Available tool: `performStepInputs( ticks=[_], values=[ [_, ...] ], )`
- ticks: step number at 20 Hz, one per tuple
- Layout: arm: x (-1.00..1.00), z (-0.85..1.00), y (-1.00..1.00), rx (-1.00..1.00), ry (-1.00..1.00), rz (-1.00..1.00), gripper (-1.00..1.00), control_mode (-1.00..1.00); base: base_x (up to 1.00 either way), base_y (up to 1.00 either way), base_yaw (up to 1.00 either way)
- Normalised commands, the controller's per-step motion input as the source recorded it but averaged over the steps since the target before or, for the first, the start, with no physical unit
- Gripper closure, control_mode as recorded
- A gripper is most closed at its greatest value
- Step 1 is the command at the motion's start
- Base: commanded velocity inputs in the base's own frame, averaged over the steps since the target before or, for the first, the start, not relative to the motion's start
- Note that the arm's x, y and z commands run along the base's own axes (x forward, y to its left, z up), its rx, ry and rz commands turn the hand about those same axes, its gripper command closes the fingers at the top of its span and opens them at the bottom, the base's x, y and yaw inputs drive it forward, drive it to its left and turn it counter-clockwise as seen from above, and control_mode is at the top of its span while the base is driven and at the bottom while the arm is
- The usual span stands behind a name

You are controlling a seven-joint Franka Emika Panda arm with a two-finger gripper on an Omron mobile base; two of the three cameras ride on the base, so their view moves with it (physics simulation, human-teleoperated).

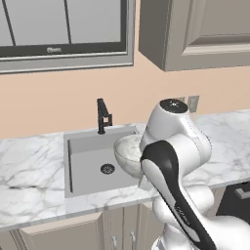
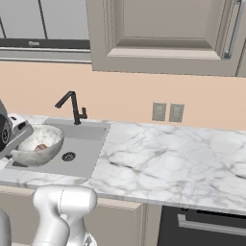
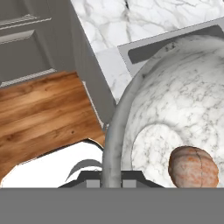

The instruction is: Pick the tangerine from the cabinet and place it in the bowl. Then pick the bowl and place it in the sink. Then turn on the sink facuet.

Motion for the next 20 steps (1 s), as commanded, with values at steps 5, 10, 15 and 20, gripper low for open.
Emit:
performStepInputs(
  ticks=[5, 10, 15, 20],
  values=[
    [0.33, -0.35, 0.25, 0.01, -0.1, -0.18, 1.0, -1.0, 0.0, 0.0, 0.0],
    [0.49, -0.26, 0.28, 0.01, -0.05, -0.14, 1.0, -1.0, 0.0, 0.0, 0.0],
    [0.72, -0.4, 0.31, 0.0, 0.0, -0.21, 1.0, -1.0, 0.0, 0.0, 0.0],
    [0.93, -0.33, 0.23, 0.07, 0.07, -0.19, 1.0, -1.0, 0.0, 0.0, 0.0]
  ],
)
